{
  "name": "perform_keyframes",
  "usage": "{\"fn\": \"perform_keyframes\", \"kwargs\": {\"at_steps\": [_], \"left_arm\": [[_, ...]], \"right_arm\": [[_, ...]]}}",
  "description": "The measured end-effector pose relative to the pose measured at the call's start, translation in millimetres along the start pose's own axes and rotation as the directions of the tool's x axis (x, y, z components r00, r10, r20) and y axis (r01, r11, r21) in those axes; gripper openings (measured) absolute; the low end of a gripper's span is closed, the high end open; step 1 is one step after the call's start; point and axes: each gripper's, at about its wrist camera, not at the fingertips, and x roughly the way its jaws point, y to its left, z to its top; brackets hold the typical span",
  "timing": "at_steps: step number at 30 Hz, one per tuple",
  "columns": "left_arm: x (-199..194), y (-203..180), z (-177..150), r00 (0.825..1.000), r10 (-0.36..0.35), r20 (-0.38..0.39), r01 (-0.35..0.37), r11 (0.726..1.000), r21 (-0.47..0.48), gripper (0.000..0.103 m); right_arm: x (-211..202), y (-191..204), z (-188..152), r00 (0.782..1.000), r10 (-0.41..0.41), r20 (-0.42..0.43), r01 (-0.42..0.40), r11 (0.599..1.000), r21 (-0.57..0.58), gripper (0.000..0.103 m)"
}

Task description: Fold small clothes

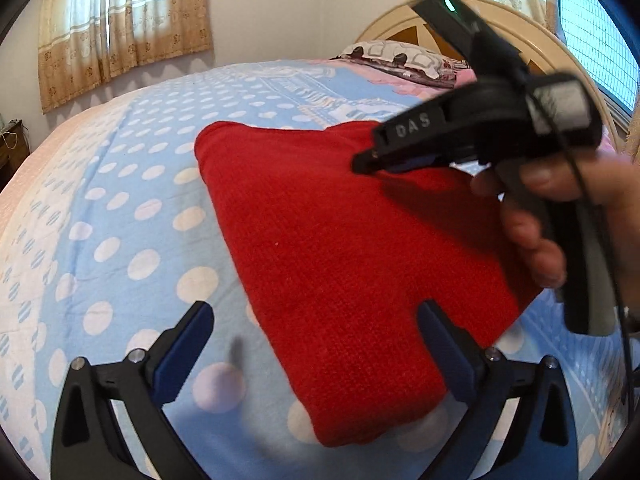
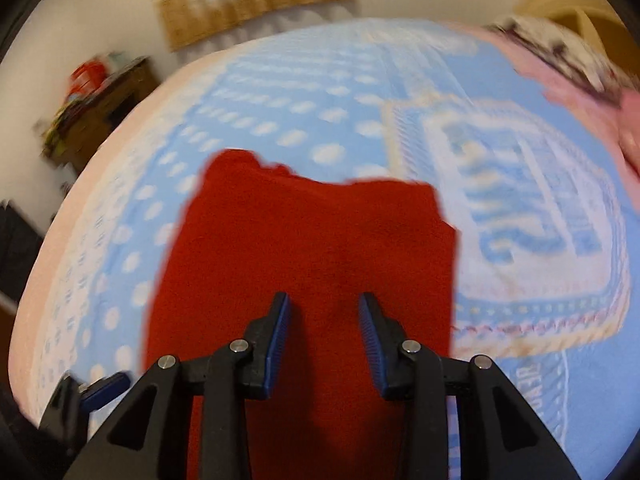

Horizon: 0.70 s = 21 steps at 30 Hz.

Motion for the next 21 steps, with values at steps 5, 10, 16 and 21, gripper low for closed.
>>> {"fn": "perform_keyframes", "kwargs": {"at_steps": [5, 10, 16, 21], "left_arm": [[-3.6, -4.3, -1.1, 1.000, 0.003, 0.006, -0.004, 1.000, 0.011, 0.103], [-18.2, 0.5, 1.2, 0.997, 0.017, 0.074, -0.017, 1.000, -0.002, 0.103], [-18.2, 23.6, 4.3, 0.996, 0.020, 0.088, -0.011, 0.995, -0.097, 0.103], [-10.2, 23.4, 3.6, 0.998, -0.005, 0.067, 0.012, 0.994, -0.107, 0.103]], "right_arm": [[0.3, -32.7, -11.0, 0.990, 0.128, 0.064, -0.133, 0.988, 0.073, 0.035], [2.0, -41.7, -17.4, 0.977, 0.189, 0.100, -0.200, 0.974, 0.110, 0.035], [-16.2, -44.9, -20.7, 0.971, 0.205, 0.122, -0.218, 0.971, 0.101, 0.037], [-27.3, -61.0, -18.1, 0.980, 0.132, 0.150, -0.151, 0.981, 0.124, 0.057]]}}
